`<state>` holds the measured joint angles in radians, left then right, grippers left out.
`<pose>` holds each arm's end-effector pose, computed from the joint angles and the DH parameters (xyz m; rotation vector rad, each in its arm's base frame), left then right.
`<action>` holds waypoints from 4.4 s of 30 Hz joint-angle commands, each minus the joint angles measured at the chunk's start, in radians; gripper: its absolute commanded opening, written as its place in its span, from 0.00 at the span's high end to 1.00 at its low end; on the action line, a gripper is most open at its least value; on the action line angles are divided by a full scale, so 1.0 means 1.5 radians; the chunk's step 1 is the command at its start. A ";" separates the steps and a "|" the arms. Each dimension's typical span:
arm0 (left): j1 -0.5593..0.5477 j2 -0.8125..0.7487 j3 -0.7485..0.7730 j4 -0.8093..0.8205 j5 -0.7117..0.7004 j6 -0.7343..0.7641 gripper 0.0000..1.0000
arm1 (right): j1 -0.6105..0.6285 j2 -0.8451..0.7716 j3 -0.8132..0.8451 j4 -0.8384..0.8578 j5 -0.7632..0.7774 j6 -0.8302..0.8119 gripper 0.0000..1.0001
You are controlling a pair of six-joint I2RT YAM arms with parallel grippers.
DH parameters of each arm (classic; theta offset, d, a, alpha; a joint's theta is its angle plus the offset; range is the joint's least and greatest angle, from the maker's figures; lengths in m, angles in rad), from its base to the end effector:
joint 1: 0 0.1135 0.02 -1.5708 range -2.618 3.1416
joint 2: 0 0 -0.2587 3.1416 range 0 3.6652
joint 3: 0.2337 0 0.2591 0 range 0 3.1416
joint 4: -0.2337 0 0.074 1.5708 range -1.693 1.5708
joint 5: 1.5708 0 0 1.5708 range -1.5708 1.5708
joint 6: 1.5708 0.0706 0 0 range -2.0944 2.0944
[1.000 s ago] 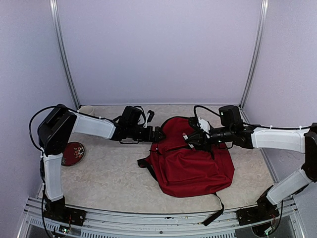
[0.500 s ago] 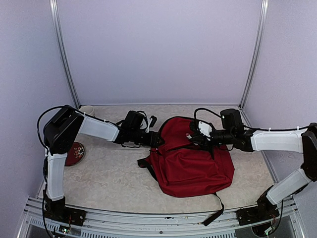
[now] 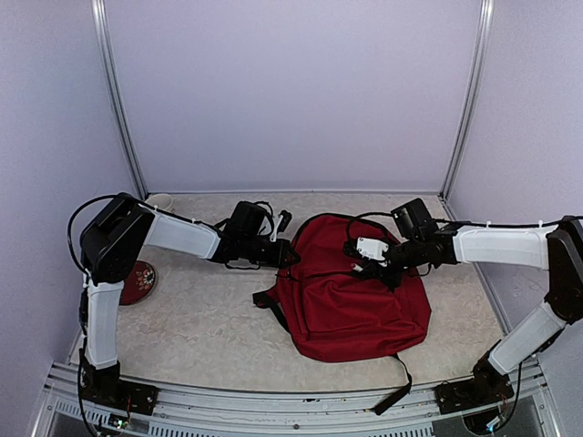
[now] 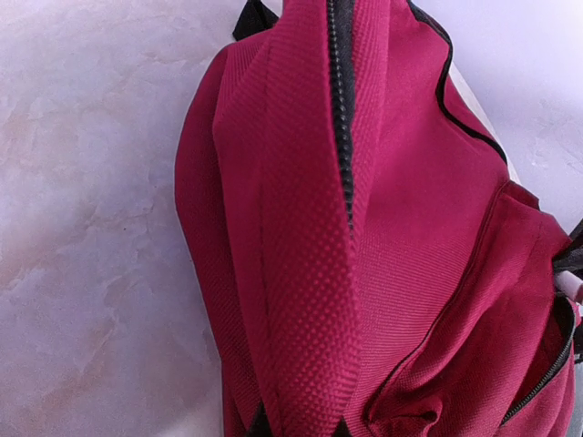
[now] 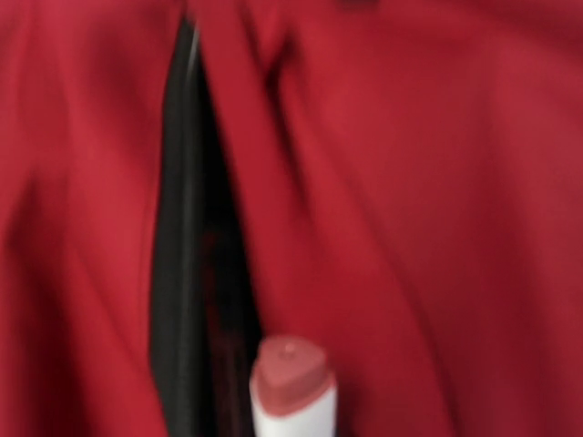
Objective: Pack the student bag
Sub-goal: Place the pen in the lower front pocket of the bag, then rotate the student bag at the center of the board, then adjust the student bag at the center of the board, then hold the largest pocket of the student bag.
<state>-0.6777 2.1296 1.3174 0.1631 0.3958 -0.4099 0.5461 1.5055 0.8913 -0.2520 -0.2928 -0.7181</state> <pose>0.3607 -0.3253 0.1071 0.5461 2.2999 -1.0079 0.2760 0.1916 0.1675 -1.5249 1.8618 0.2771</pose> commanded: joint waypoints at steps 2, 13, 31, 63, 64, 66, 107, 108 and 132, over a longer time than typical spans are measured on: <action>-0.005 -0.007 0.017 0.009 -0.025 0.007 1.00 | 0.012 0.042 0.082 -0.179 0.093 -0.007 0.72; -0.009 -0.073 -0.071 0.023 -0.074 -0.025 1.00 | 0.080 -0.039 0.231 -0.219 0.071 0.170 0.43; 0.010 -0.294 -0.217 -0.056 -0.268 0.091 0.22 | -0.098 0.009 0.012 -0.086 -0.103 0.606 0.57; -0.094 -0.253 -0.392 -0.020 -0.006 -0.002 0.95 | -0.166 0.279 0.314 -0.078 -0.251 0.527 0.58; -0.124 -0.265 -0.404 -0.020 -0.003 -0.008 0.94 | -0.167 0.269 0.312 -0.090 -0.263 0.516 0.57; -0.174 -0.284 -0.403 -0.040 0.013 0.006 0.82 | -0.167 0.248 0.310 -0.127 -0.291 0.495 0.55; -0.009 0.236 0.375 -0.162 0.159 0.104 0.57 | -0.163 0.351 0.099 0.425 -0.286 1.178 0.63; -0.010 0.236 0.372 -0.162 0.163 0.107 0.65 | -0.163 0.356 0.105 0.425 -0.286 1.179 0.62; 0.031 0.079 0.100 0.019 0.166 0.031 1.00 | -0.134 0.269 0.112 0.525 -0.397 1.050 1.00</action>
<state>-0.6525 2.3211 1.5467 0.1612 0.5766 -0.3416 0.3138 2.0480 1.0576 0.5644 -0.8314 1.0904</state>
